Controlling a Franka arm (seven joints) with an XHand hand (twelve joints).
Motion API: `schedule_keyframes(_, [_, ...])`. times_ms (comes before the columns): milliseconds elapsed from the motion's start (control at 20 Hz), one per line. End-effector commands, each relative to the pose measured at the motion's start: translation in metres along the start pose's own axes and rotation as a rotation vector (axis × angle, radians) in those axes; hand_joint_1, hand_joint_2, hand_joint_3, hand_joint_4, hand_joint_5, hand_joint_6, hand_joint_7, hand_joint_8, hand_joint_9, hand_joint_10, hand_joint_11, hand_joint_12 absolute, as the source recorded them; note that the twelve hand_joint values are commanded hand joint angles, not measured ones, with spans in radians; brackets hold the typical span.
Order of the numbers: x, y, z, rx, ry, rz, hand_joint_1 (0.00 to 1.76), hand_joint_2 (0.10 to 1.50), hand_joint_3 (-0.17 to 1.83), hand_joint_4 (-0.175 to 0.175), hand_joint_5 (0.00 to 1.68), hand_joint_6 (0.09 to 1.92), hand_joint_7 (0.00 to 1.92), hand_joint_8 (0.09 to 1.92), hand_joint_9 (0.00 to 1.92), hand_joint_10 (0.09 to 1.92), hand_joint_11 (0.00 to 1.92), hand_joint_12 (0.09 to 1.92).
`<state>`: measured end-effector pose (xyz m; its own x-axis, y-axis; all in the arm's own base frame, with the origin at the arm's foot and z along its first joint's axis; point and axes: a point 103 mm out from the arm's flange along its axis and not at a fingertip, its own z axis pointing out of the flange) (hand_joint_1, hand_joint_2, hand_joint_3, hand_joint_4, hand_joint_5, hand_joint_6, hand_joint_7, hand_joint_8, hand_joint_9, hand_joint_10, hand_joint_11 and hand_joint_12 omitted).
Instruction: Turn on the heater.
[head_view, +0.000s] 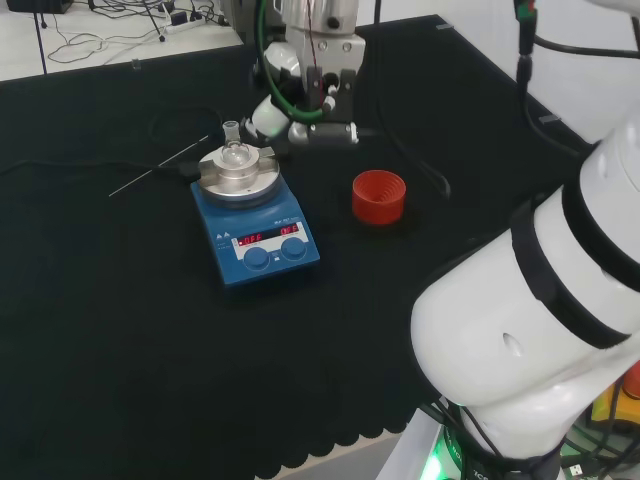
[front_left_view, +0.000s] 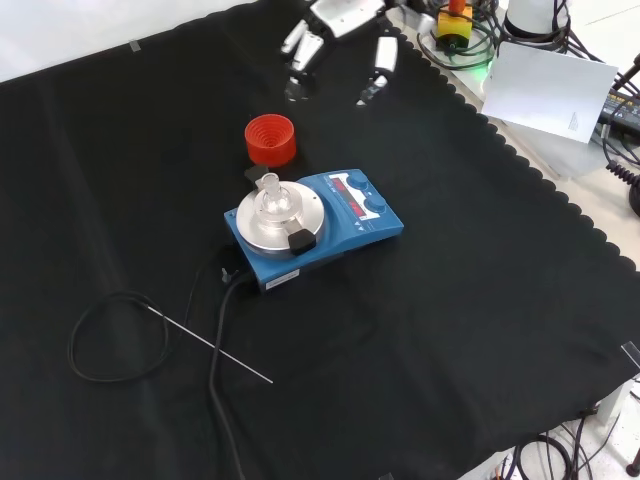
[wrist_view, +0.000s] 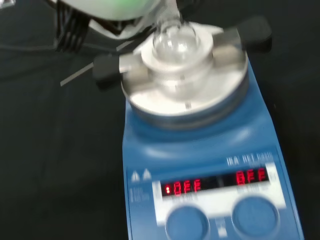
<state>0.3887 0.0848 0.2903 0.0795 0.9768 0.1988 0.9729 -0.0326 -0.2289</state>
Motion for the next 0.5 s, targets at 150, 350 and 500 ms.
schedule_keyframes(150, [0.004,-0.033,0.036,0.149,-0.052,0.019,1.02,0.65,0.71,-0.043,0.47,0.37,0.86,0.80,1.11,0.61,0.77,1.18])
schedule_keyframes(350, [0.007,-0.039,0.054,0.207,-0.068,0.018,1.07,0.68,0.70,-0.074,0.46,0.40,1.00,0.90,1.28,0.64,1.14,0.94])
schedule_keyframes(500, [0.009,-0.041,0.067,0.262,-0.079,0.021,1.11,0.71,0.68,-0.094,0.47,0.43,1.25,1.07,1.47,0.86,1.44,0.93])
